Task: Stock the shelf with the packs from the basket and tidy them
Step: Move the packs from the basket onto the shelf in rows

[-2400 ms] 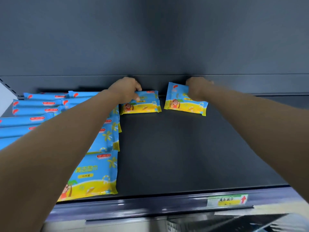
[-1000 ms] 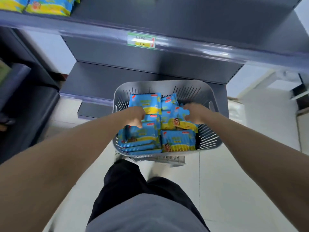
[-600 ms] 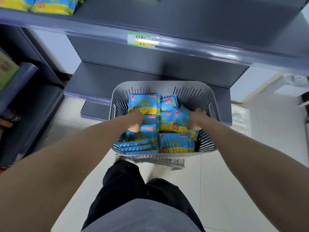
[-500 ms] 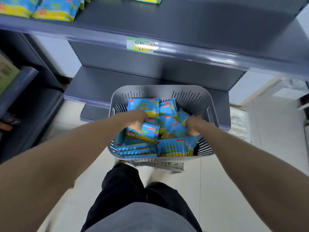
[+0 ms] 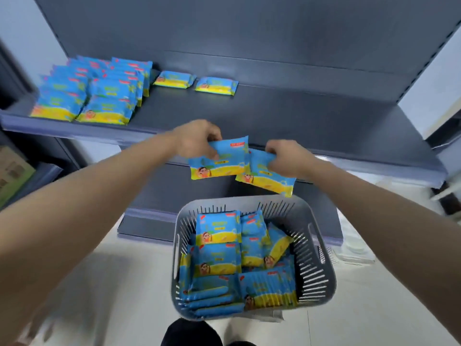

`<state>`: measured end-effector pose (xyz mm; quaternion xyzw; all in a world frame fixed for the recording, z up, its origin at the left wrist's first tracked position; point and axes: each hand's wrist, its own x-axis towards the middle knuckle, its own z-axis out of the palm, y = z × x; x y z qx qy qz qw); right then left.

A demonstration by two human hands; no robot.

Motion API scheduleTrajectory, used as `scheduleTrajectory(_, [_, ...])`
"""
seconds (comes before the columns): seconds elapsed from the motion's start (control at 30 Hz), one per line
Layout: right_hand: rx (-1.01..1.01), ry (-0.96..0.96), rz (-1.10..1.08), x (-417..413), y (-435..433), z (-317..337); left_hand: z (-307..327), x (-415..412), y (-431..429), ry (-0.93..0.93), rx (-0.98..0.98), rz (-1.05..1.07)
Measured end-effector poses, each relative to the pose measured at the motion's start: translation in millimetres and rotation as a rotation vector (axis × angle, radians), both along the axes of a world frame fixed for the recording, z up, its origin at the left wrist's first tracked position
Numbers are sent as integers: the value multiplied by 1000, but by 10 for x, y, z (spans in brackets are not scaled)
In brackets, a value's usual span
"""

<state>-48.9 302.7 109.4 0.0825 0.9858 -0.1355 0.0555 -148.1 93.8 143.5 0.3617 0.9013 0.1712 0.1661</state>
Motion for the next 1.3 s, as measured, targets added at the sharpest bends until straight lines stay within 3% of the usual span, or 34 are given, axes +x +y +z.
scheduleTrajectory(0.17, [-77, 224, -84, -685, 29, 559, 459, -724, -212, 3, 106, 110])
scheduleTrajectory(0.3, [-94, 256, -123, -1352, 19, 709, 587, -1404, -338, 112, 63, 168])
scheduleTrajectory(0.7, [89, -55, -155, -2787, -84, 344, 264, -3024, -213, 157, -113, 115])
scheduleTrajectory(0.9, [110, -119, -164, -3093, -137, 188, 45, -3415, -172, 116, -87, 123])
scheduleTrajectory(1.1, [149, -17, -205, -3266, -204, 67, -93, -3573, -115, 161, -97, 164])
scheduleTrajectory(1.3, [234, 119, -235, -3148, -251, 15, -221, -3481, -95, 344, -180, 120])
